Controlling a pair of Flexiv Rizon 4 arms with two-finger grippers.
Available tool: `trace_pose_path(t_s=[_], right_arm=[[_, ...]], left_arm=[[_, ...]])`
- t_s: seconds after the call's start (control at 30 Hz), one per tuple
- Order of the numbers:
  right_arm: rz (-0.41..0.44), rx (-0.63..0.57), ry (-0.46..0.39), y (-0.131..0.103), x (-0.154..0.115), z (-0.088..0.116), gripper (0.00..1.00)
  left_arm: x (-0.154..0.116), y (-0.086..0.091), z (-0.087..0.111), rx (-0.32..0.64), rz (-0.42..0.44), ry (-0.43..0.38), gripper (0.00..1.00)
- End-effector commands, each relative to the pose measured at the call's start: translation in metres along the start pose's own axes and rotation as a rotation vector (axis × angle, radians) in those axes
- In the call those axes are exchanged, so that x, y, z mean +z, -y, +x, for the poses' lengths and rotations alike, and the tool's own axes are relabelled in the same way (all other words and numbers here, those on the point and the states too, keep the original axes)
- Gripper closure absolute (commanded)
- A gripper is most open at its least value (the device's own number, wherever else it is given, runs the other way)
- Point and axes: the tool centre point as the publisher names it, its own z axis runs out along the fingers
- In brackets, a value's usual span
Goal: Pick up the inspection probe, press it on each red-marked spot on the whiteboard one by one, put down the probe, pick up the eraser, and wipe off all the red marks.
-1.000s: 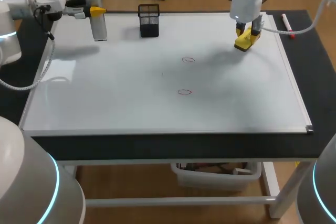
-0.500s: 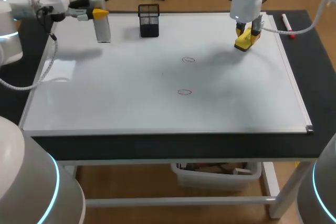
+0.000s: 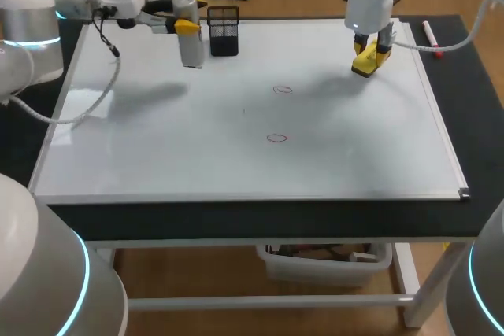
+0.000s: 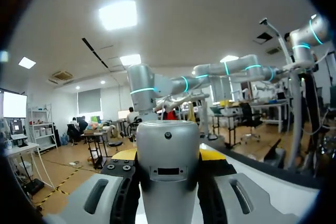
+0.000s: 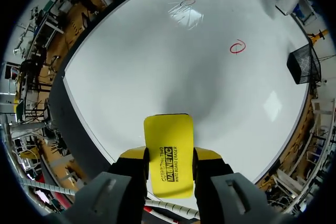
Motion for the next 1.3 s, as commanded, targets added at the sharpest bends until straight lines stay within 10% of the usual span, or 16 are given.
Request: trace_pose_path(t_s=[0.03, 1.3], right_arm=[[0.001, -0.002, -0.004, 0.001, -0.001, 0.000, 1.00], [0.001, -0.002, -0.004, 0.001, -0.001, 0.000, 1.00]], left_arm=[[0.018, 0.003, -0.005, -0.007, -0.001, -0.029, 1.00], [0.157, -0.036, 0.001, -0.114, 0.093, -0.104, 1.00]])
